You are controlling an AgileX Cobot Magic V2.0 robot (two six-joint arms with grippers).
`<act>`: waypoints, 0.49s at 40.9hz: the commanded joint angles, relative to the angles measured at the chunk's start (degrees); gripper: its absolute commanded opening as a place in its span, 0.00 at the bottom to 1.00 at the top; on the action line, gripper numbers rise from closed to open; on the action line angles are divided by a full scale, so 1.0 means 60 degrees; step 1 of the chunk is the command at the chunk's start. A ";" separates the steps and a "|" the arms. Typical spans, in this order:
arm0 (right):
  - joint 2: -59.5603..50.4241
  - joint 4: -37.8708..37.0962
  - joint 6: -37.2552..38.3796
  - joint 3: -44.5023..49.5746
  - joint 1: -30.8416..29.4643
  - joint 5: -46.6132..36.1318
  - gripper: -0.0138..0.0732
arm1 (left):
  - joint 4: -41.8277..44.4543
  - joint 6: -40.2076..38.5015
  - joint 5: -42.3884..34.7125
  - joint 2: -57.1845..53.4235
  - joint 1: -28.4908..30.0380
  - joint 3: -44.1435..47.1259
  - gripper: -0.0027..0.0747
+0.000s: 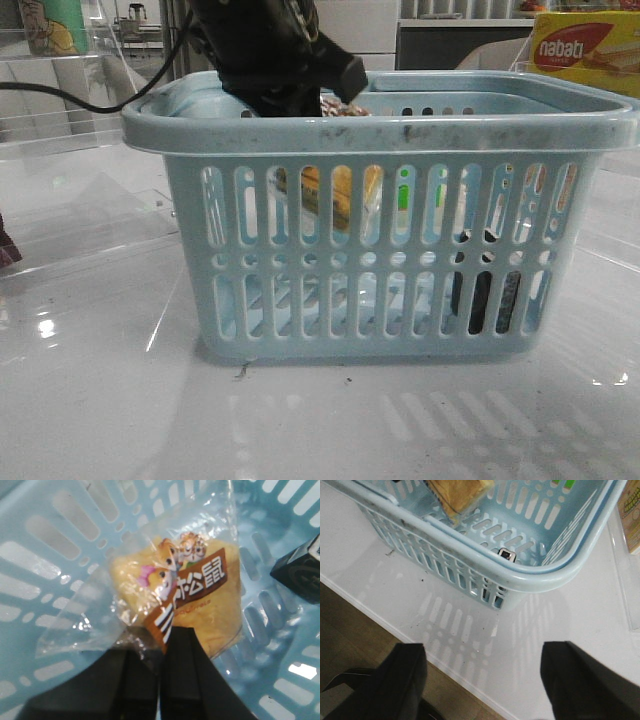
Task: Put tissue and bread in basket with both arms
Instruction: 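Carry the bread bag with the left gripper into the basket and release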
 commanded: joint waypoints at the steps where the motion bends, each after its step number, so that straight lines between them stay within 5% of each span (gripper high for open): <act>1: -0.0039 -0.0089 -0.0025 -0.0265 -0.0050 -0.0578 0.83 | -0.0053 -0.0016 -0.0647 -0.0404 -0.0067 -0.0333 0.15; 7: -0.0039 -0.0089 -0.0025 -0.0265 -0.0050 -0.0578 0.83 | -0.0053 -0.0036 -0.0787 -0.0401 -0.0067 -0.0333 0.20; 16: -0.0039 -0.0089 -0.0025 -0.0265 -0.0050 -0.0578 0.83 | -0.0053 -0.0051 -0.0807 -0.0401 -0.0067 -0.0333 0.53; 20: -0.0039 -0.0089 -0.0025 -0.0265 -0.0050 -0.0578 0.83 | -0.0053 -0.0051 -0.0820 -0.0401 -0.0067 -0.0333 0.60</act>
